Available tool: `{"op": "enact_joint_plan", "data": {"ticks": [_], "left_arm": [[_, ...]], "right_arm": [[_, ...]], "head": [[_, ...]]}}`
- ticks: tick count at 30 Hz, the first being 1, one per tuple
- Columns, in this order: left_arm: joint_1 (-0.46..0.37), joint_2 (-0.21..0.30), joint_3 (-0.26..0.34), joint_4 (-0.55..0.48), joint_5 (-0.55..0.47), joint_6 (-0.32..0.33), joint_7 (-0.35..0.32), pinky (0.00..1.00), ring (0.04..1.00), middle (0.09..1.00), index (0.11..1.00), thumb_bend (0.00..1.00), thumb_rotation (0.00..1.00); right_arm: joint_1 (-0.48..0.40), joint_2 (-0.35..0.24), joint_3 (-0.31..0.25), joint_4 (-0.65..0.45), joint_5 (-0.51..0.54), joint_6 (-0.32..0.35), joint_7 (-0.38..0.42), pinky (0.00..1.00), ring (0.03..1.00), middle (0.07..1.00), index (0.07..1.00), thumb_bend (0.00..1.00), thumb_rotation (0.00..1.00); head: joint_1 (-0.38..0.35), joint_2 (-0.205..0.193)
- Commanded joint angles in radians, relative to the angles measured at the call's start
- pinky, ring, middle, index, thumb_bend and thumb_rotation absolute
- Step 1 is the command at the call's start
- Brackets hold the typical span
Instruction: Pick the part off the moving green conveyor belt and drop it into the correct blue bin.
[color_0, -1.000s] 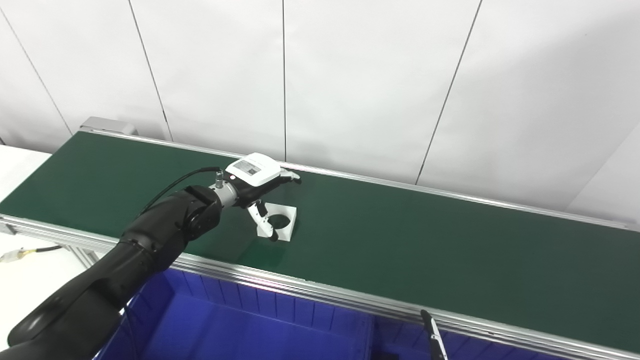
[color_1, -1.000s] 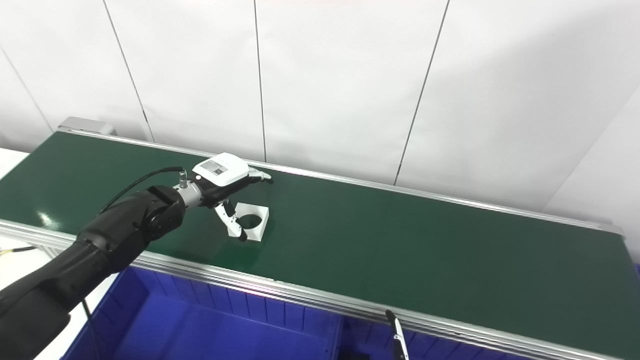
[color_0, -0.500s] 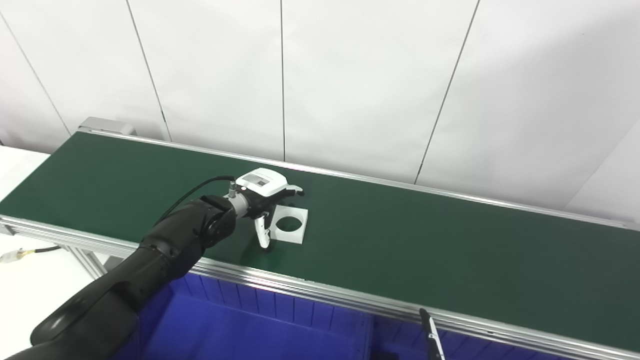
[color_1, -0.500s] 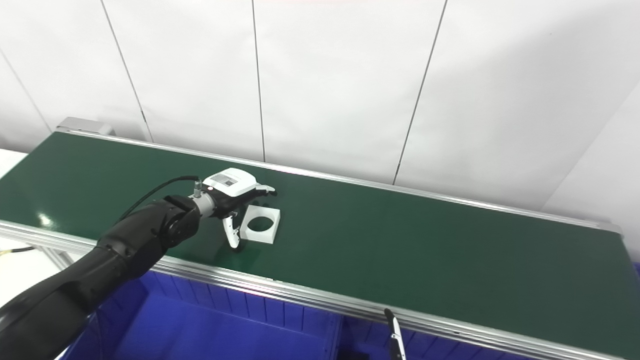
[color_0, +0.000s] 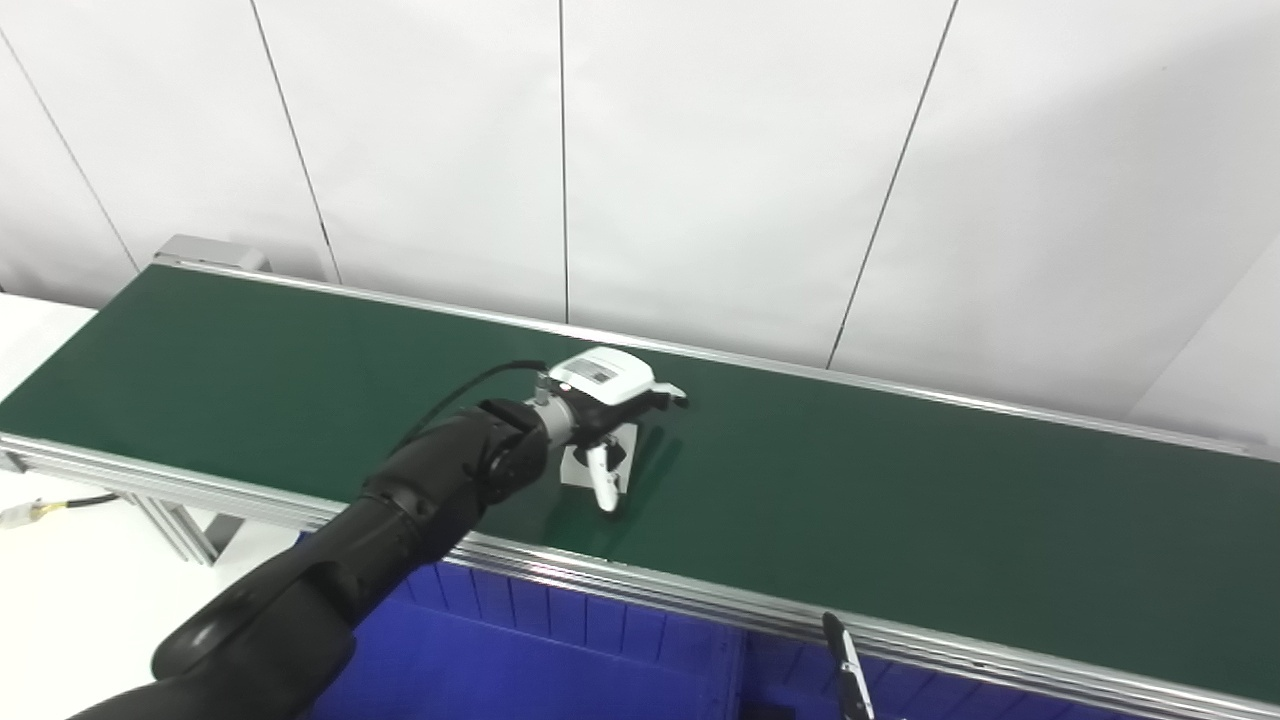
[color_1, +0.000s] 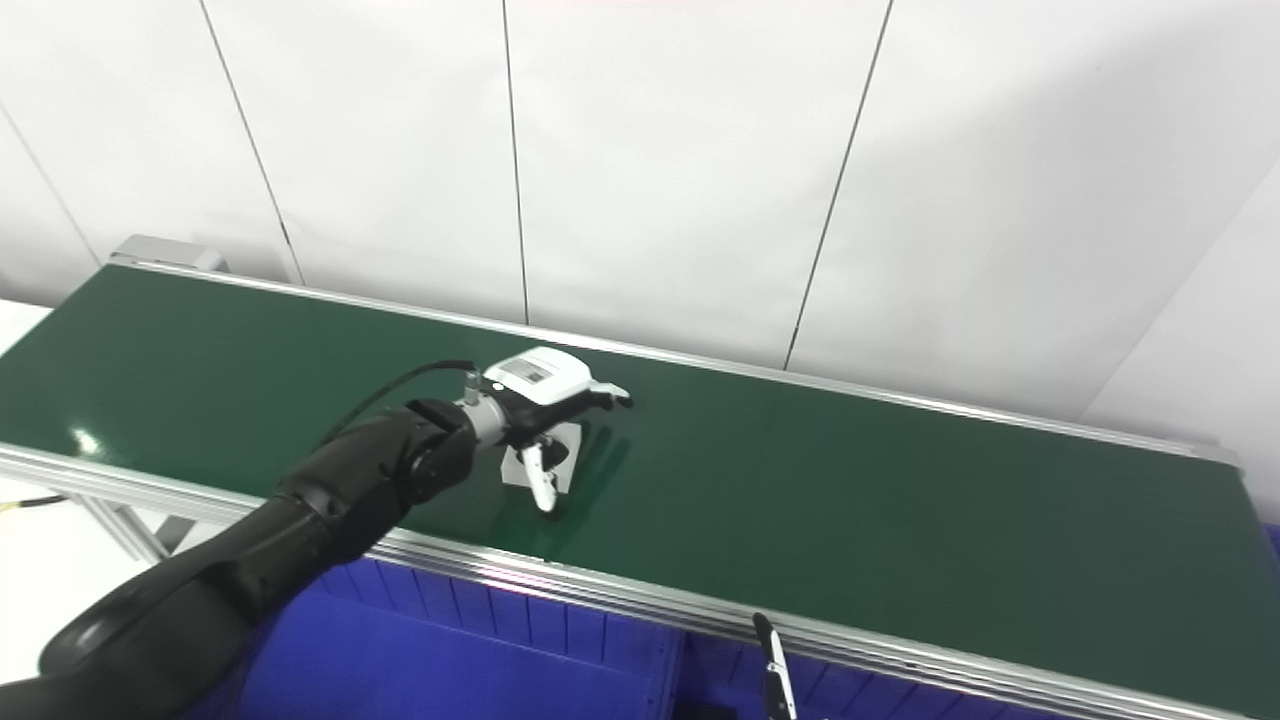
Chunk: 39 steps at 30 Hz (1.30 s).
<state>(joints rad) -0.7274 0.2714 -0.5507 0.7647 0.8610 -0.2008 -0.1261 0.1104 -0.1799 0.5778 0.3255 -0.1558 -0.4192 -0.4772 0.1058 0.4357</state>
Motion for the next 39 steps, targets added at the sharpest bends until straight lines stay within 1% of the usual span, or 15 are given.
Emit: {"op": "enact_joint_plan", "data": {"ticks": [1,11,16,23,26,27,28,29,30,31,32,33,34,36,39], "left_arm": [[-0.066,0.002,0.002,-0.001,-0.007,0.004,0.005,0.65,0.796,0.85,0.893,1.0,0.19],[-0.078,-0.034,-0.021,0.014,-0.002,0.016,0.015,0.66,0.803,0.85,0.891,1.0,0.16],[-0.088,-0.028,-0.042,0.044,0.018,0.018,0.041,0.71,0.811,0.85,0.884,1.0,0.16],[-0.093,-0.005,-0.059,0.067,0.019,0.0,0.068,0.72,0.803,0.843,0.872,1.0,0.17],[-0.094,-0.003,-0.069,0.086,0.023,-0.003,0.087,0.7,0.784,0.827,0.859,1.0,0.14],[-0.095,-0.006,-0.073,0.102,0.026,-0.008,0.114,0.69,0.779,0.823,0.856,1.0,0.14],[-0.095,-0.008,-0.077,0.113,0.028,-0.012,0.133,0.54,0.66,0.753,0.762,1.0,0.06],[-0.095,-0.01,-0.081,0.129,0.03,-0.024,0.164,0.49,0.62,0.729,0.73,1.0,0.04],[-0.096,-0.012,-0.084,0.141,0.031,-0.034,0.187,0.43,0.548,0.654,0.65,0.97,0.02],[-0.098,-0.015,-0.089,0.158,0.031,-0.046,0.207,0.41,0.523,0.628,0.623,0.96,0.01],[-0.1,-0.017,-0.094,0.172,0.03,-0.055,0.222,0.38,0.437,0.547,0.557,0.65,0.0],[-0.101,-0.019,-0.097,0.175,0.028,-0.054,0.221,0.37,0.428,0.539,0.551,0.62,0.0],[-0.102,-0.02,-0.099,0.178,0.025,-0.053,0.221,0.34,0.394,0.501,0.548,0.55,0.0],[-0.104,-0.022,-0.098,0.172,0.018,-0.043,0.204,0.3,0.37,0.476,0.547,0.51,0.0],[-0.105,-0.017,-0.104,0.154,0.021,-0.038,0.184,0.27,0.359,0.467,0.547,0.5,0.0]], "right_arm": [[-0.019,0.011,0.003,-0.011,-0.012,-0.051,-0.017,1.0,1.0,0.985,0.986,0.96,1.0],[-0.036,0.019,0.014,-0.006,-0.033,-0.051,-0.037,1.0,1.0,0.975,0.98,0.95,1.0],[-0.028,0.019,0.014,-0.017,-0.029,-0.051,-0.034,1.0,1.0,0.975,0.979,0.94,1.0],[-0.02,0.015,0.013,-0.035,-0.033,-0.051,-0.031,1.0,1.0,0.974,0.98,0.96,1.0],[-0.015,0.012,0.013,-0.041,-0.037,-0.051,-0.033,1.0,1.0,0.976,0.981,0.96,1.0],[-0.014,0.011,0.014,-0.042,-0.036,-0.051,-0.032,1.0,1.0,0.976,0.981,0.96,1.0],[-0.013,0.01,0.015,-0.043,-0.035,-0.051,-0.031,1.0,1.0,0.977,0.98,0.95,1.0],[-0.012,0.009,0.015,-0.044,-0.035,-0.051,-0.03,1.0,1.0,0.977,0.98,0.95,1.0],[-0.011,0.009,0.015,-0.045,-0.034,-0.051,-0.03,1.0,1.0,0.977,0.98,0.95,1.0],[-0.009,0.009,0.015,-0.047,-0.035,-0.051,-0.03,1.0,1.0,0.977,0.98,0.95,1.0],[-0.009,0.009,0.015,-0.048,-0.036,-0.051,-0.03,1.0,1.0,0.976,0.979,0.95,1.0],[-0.007,0.01,0.013,-0.049,-0.034,-0.051,-0.027,1.0,1.0,0.975,0.979,0.95,1.0],[-0.006,0.01,0.012,-0.05,-0.032,-0.051,-0.024,1.0,1.0,0.976,0.98,0.95,1.0],[-0.007,0.01,0.013,-0.05,-0.033,-0.051,-0.025,1.0,1.0,0.978,0.981,0.95,1.0],[-0.006,0.011,0.012,-0.049,-0.029,-0.051,-0.019,1.0,1.0,0.981,0.983,0.96,1.0]], "head": [[-0.003,-0.001],[-0.013,-0.002],[-0.018,0.0],[-0.019,0.008],[-0.019,0.009],[-0.019,0.01],[-0.019,0.012],[-0.019,0.013],[-0.019,0.013],[-0.019,0.015],[-0.019,0.015],[-0.017,0.016],[-0.017,0.016],[-0.017,0.016],[-0.017,0.018]]}}
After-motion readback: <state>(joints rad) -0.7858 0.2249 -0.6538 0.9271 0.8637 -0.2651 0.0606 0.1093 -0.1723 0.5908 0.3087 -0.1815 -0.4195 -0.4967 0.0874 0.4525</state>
